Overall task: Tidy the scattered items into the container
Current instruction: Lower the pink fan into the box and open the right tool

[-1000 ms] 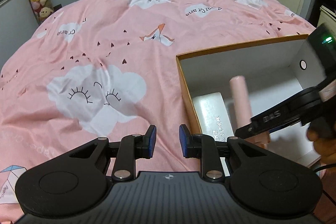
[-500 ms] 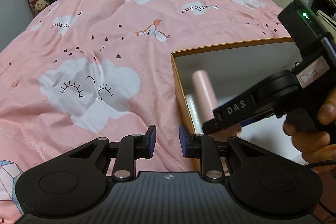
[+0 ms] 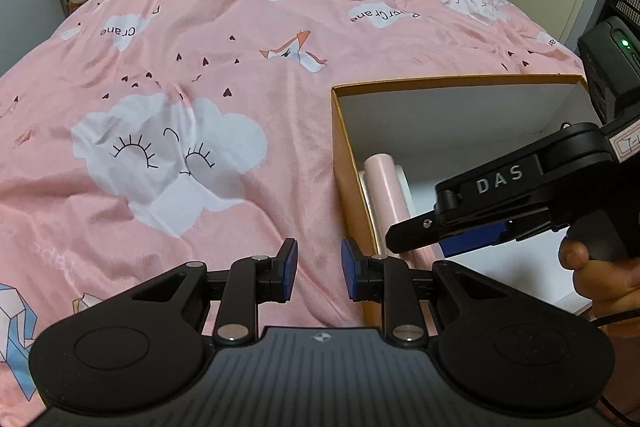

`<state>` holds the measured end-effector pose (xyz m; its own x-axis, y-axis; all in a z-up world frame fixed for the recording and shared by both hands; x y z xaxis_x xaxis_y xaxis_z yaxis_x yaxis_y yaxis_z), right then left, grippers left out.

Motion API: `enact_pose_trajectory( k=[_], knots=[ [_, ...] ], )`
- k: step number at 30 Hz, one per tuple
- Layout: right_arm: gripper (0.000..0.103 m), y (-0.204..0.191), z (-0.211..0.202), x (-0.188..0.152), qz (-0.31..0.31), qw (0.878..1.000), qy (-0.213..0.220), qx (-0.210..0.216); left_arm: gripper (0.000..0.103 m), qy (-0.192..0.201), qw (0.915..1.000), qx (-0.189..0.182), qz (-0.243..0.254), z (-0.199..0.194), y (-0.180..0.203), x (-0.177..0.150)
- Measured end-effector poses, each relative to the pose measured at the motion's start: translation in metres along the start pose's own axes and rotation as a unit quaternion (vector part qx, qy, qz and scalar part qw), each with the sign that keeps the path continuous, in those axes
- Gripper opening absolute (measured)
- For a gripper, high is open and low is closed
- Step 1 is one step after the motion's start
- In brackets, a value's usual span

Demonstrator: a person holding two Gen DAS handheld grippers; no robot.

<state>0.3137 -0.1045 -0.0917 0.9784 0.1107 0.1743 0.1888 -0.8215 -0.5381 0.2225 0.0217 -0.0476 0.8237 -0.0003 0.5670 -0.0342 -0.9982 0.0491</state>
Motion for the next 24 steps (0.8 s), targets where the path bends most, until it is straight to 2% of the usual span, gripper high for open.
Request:
enact_pose_trajectory(
  k=[8, 13, 16, 20, 24],
  knots=[
    [0.059, 0.015, -0.023, -0.012, 0.018, 0.999, 0.015, 0.042, 0.027, -0.004, 1.0000, -0.005, 0.000, 0.001, 0.003, -0.005],
    [0.059, 0.015, -0.033, -0.019, -0.006, 1.000, 0.026, 0.009, 0.027, -0.001, 1.0000, -0.004, -0.001, -0.003, 0.003, -0.007],
    [0.059, 0.016, -0.031, -0.027, -0.023, 1.000, 0.011, 0.003, 0.027, -0.004, 1.0000, -0.003, -0.004, -0.001, 0.002, -0.007],
    [0.050, 0.008, -0.012, -0.037, -0.042, 0.999, -0.013, -0.007, 0.027, -0.005, 1.0000, -0.003, 0.002, -0.001, 0.005, -0.008],
    [0.038, 0.002, 0.000, -0.037, -0.054, 0.998, -0.016, -0.016, 0.027, -0.005, 1.0000, -0.002, 0.002, -0.002, 0.006, -0.008]
  ],
)
Point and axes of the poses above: each gripper's, at about its wrist camera, not at the fingertips, and z roughly the way its jaws point, y to its right, x to its top, the point moved 3 cm from there along z, roughly the way its jaws point, and after that the axes turned 1 degree about -y, right-handed, at the moved point
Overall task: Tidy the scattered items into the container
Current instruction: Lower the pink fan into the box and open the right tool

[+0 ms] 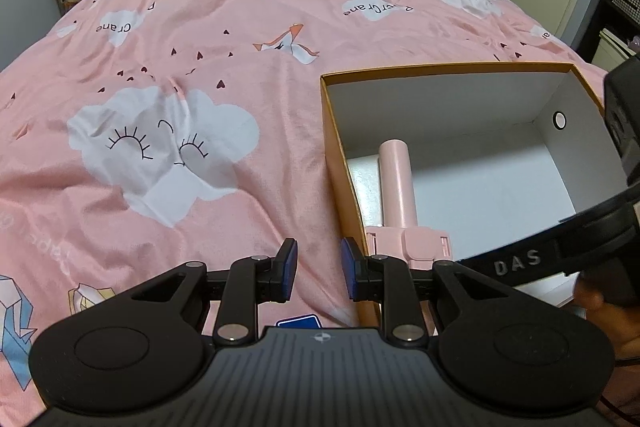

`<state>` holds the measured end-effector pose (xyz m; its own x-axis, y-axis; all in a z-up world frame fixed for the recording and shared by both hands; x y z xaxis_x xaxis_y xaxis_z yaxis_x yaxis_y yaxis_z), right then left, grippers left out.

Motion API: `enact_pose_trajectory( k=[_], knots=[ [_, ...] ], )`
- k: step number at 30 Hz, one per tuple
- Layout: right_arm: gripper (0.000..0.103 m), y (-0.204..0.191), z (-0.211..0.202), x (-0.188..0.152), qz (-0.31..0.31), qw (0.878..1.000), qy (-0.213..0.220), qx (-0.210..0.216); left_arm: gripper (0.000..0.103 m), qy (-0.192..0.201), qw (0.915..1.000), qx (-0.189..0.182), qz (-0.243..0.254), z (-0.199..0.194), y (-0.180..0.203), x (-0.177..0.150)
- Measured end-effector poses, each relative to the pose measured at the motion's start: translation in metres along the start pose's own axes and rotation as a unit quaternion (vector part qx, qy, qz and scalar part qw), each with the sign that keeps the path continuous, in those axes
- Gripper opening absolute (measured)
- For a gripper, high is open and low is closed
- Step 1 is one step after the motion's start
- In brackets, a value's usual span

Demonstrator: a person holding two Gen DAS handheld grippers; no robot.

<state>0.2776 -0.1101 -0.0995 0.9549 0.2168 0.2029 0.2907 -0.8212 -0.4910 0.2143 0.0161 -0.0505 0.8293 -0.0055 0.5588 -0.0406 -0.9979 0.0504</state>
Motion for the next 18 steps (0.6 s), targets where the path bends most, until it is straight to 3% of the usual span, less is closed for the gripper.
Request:
enact_pose_trajectory(
  k=[1, 4, 8, 12, 18],
  knots=[
    [0.031, 0.000, 0.001, 0.001, 0.003, 1.000, 0.000, 0.003, 0.027, 0.000, 1.0000, 0.001, -0.001, 0.000, 0.000, 0.000],
    [0.023, -0.001, -0.002, 0.003, -0.003, 1.000, 0.006, -0.004, 0.027, -0.001, 1.0000, 0.001, -0.005, -0.001, -0.003, -0.001],
    [0.021, 0.006, -0.007, 0.003, -0.016, 0.998, 0.021, -0.051, 0.027, -0.001, 1.0000, -0.002, -0.005, 0.000, -0.004, -0.001],
    [0.017, 0.017, -0.004, 0.005, -0.004, 0.999, 0.021, -0.043, 0.027, -0.003, 1.0000, -0.005, -0.005, 0.003, -0.003, -0.001],
    [0.017, -0.002, 0.001, 0.011, -0.087, 0.993, 0.042, -0.068, 0.027, -0.006, 1.0000, -0.003, -0.003, 0.004, -0.001, -0.002]
  ],
)
Point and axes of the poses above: each gripper's, at about its wrist camera, not at the fingertips, and z roughly the way its jaws point, y to its right, x to its top, the point moved 3 cm from there along z, roughly the way its jaws point, and after that the axes turned 1 degree about -y, right-handed, at the moved point
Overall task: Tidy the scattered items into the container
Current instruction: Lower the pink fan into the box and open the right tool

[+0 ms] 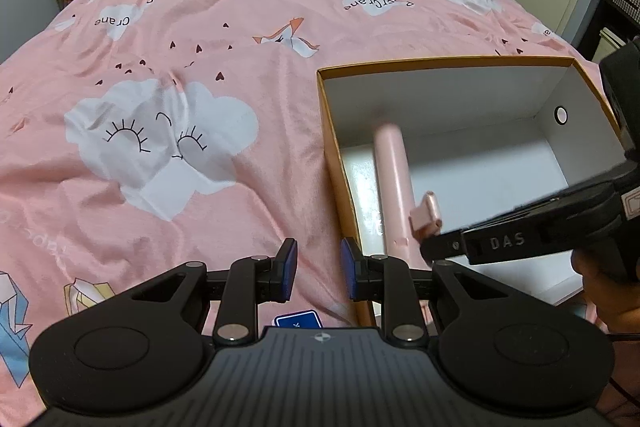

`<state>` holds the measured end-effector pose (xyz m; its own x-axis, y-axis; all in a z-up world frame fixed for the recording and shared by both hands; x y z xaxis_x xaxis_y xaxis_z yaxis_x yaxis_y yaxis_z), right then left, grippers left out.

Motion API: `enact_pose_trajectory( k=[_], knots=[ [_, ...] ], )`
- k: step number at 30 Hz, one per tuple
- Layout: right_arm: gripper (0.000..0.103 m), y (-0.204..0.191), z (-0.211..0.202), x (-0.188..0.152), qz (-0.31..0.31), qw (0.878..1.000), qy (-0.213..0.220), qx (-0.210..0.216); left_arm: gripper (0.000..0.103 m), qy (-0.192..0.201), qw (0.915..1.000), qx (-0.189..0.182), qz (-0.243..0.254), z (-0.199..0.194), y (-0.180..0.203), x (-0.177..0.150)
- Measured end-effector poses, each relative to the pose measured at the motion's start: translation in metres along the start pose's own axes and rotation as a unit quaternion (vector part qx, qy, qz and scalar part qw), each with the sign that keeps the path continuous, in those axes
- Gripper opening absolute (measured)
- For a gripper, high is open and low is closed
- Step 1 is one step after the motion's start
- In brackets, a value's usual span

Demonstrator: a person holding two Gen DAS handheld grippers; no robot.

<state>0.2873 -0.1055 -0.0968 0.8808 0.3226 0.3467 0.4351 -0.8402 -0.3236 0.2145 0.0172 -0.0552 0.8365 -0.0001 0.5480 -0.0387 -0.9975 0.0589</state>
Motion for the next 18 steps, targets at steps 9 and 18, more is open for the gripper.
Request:
enact_pose_trajectory(
  k=[9, 18],
  knots=[
    [0.014, -0.024, 0.003, 0.013, -0.080, 0.997, 0.018, -0.001, 0.027, -0.002, 0.9999, 0.016, 0.003, 0.002, 0.001, 0.000],
    [0.026, -0.022, 0.004, 0.013, -0.070, 0.997, 0.017, -0.016, 0.027, -0.002, 0.9999, 0.011, -0.003, 0.001, -0.002, 0.000]
  ],
)
Point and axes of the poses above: each gripper's, at about its wrist camera, not at the fingertips, and z roughly the way its jaws point, y to its right, x to its top, the point moved 3 cm from there along z, roughly the way its jaws point, and after that the axes turned 1 degree about -y, right-handed, at the moved point
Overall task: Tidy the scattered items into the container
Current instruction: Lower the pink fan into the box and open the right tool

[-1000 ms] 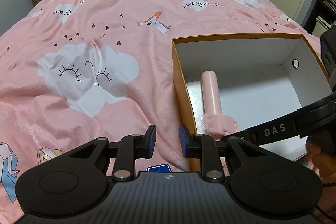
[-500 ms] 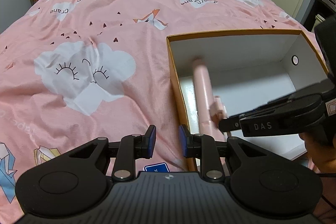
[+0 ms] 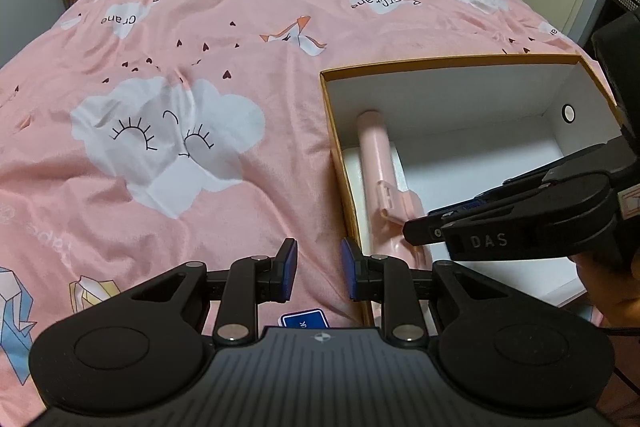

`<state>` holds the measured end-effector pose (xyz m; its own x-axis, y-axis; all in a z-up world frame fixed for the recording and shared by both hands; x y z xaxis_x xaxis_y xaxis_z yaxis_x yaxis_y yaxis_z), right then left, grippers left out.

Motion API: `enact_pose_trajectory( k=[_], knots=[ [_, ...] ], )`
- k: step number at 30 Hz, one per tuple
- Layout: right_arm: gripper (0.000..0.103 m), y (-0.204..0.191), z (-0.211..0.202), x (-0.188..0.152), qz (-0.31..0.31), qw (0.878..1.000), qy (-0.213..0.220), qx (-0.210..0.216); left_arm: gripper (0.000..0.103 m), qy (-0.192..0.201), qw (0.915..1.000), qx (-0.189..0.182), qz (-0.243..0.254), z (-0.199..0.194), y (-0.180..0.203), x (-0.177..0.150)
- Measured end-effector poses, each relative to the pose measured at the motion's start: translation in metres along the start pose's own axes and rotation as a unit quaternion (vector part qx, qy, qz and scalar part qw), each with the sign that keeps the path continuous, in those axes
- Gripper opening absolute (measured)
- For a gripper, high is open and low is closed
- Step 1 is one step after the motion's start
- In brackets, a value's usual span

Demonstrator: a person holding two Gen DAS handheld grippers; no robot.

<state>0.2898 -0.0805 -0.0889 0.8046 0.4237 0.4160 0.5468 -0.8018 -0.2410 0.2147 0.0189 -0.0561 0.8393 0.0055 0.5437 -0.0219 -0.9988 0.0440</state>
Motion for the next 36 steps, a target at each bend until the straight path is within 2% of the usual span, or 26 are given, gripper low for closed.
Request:
enact_pose_trajectory(
  k=[1, 2, 3, 4, 10, 15, 23, 30, 32, 36],
  knots=[
    [0.037, 0.000, 0.002, 0.000, 0.000, 1.000, 0.000, -0.012, 0.027, 0.000, 1.0000, 0.000, 0.000, 0.000, 0.000, 0.000],
    [0.042, -0.001, 0.005, 0.000, -0.002, 1.000, 0.001, -0.019, 0.027, 0.000, 1.0000, 0.000, 0.000, 0.000, 0.000, 0.000],
    [0.041, -0.002, 0.008, 0.000, -0.002, 1.000, 0.002, -0.017, 0.027, 0.000, 1.0000, 0.000, 0.000, 0.000, 0.000, 0.000],
    [0.035, -0.003, 0.010, 0.001, -0.001, 1.000, 0.006, -0.008, 0.027, 0.000, 1.0000, 0.000, 0.000, 0.000, 0.000, 0.000],
    [0.031, -0.017, 0.009, -0.001, -0.070, 0.997, 0.015, 0.003, 0.027, -0.002, 1.0000, 0.002, -0.007, 0.002, -0.004, -0.001],
    [0.031, -0.003, 0.012, 0.004, -0.035, 0.999, 0.003, 0.032, 0.027, -0.005, 1.0000, 0.001, -0.004, 0.003, -0.003, -0.002],
    [0.031, -0.005, 0.010, 0.000, -0.019, 0.999, 0.005, 0.037, 0.027, -0.009, 0.9999, 0.005, 0.000, 0.004, 0.002, -0.003],
    [0.032, -0.017, -0.018, -0.008, -0.040, 0.998, 0.038, -0.013, 0.028, -0.006, 0.9999, 0.016, 0.000, -0.007, 0.002, -0.005],
    [0.038, -0.023, -0.031, -0.012, -0.046, 0.997, 0.059, -0.017, 0.029, -0.002, 0.9999, 0.017, -0.002, -0.013, 0.001, -0.007],
    [0.043, -0.033, -0.061, -0.027, -0.050, 0.993, 0.105, -0.012, 0.031, 0.007, 0.9997, 0.021, -0.007, -0.030, -0.004, -0.013]
  ],
)
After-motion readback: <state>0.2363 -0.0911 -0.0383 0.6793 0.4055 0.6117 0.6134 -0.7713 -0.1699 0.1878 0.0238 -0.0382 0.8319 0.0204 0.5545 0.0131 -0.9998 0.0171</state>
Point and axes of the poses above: each gripper's, at about its wrist camera, not at the fingertips, and z roughly the way its jaws point, y to its right, x to its top, the point moved 3 cm from there along z, roughly the way its jaws point, and after that the axes turned 1 degree about -y, right-handed, at the moved point
